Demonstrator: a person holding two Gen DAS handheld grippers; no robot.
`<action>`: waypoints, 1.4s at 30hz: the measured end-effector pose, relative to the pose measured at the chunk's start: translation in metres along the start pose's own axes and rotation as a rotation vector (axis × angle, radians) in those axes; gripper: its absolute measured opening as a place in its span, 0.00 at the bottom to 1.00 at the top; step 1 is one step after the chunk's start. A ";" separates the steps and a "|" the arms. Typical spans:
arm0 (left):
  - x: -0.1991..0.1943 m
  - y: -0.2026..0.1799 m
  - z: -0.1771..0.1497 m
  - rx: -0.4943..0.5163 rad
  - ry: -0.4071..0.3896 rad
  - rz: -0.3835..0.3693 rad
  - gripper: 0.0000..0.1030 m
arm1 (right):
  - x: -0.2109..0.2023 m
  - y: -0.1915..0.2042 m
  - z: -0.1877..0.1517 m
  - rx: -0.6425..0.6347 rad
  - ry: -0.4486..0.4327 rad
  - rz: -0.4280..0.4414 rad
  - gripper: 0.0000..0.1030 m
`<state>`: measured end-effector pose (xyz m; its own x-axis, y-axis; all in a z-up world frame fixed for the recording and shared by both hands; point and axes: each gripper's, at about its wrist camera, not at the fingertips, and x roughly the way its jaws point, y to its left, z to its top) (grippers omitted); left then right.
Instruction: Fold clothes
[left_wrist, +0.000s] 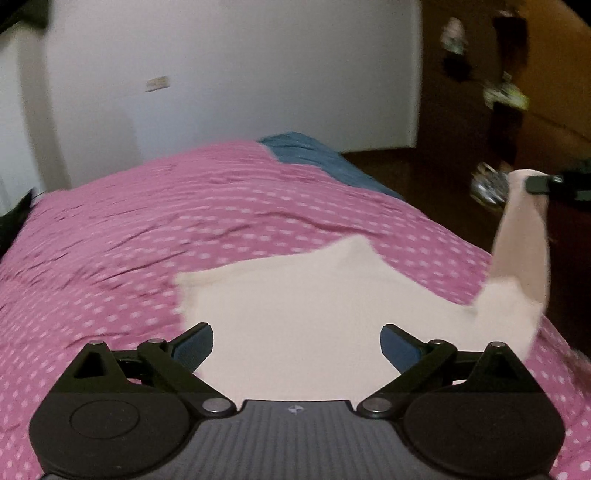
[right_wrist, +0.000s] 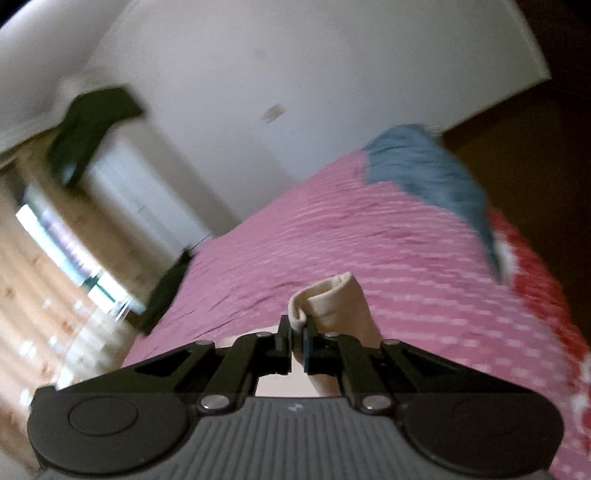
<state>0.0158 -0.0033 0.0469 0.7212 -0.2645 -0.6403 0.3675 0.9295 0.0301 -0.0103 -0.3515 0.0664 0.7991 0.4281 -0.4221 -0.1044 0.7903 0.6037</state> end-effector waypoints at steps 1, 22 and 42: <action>-0.003 0.008 -0.002 -0.022 -0.003 0.014 0.97 | 0.008 0.015 0.000 -0.028 0.016 0.025 0.04; -0.022 0.070 -0.027 -0.203 -0.014 0.110 0.98 | 0.117 0.124 -0.072 -0.255 0.391 0.251 0.15; -0.014 0.059 -0.005 -0.221 -0.012 0.104 0.98 | 0.117 0.075 -0.076 -0.226 0.502 0.202 0.44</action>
<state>0.0241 0.0566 0.0536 0.7558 -0.1665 -0.6333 0.1545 0.9852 -0.0746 0.0305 -0.2084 0.0106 0.3779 0.6919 -0.6152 -0.3935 0.7215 0.5698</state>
